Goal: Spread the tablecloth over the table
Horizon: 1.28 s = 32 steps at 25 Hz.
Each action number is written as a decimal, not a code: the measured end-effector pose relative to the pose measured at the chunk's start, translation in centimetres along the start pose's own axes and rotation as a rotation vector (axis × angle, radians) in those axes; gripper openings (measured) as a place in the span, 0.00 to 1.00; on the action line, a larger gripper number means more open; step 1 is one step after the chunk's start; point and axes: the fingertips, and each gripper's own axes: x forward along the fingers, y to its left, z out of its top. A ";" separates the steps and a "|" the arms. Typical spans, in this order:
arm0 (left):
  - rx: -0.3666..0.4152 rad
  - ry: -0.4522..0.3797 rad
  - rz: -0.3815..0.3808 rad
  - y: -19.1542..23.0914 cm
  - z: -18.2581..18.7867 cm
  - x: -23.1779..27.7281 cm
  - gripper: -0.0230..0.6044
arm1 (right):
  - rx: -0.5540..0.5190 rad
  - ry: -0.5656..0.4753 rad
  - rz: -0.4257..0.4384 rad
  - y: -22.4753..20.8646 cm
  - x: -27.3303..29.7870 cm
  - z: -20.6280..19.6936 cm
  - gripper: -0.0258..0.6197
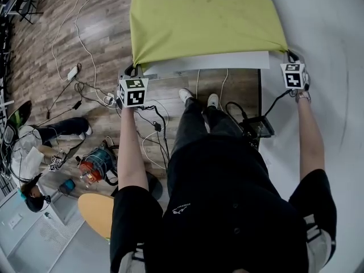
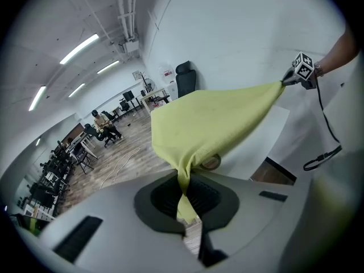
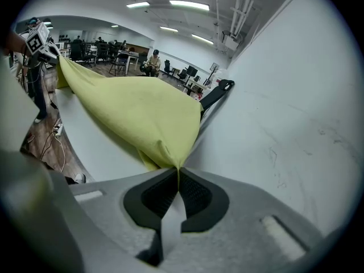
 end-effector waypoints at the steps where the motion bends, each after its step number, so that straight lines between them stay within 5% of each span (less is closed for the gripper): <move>1: -0.001 -0.003 0.002 -0.1 -0.3 -0.5 0.05 | 0.000 -0.002 -0.001 0.1 -0.6 -0.3 0.05; 11: -0.009 -0.015 0.010 -1.3 -4.9 -5.9 0.05 | -0.016 -0.003 0.008 3.6 -6.5 -3.3 0.05; 32: -0.060 0.037 -0.088 -6.2 -7.7 -5.4 0.05 | 0.043 0.066 0.056 4.8 -5.4 -10.2 0.06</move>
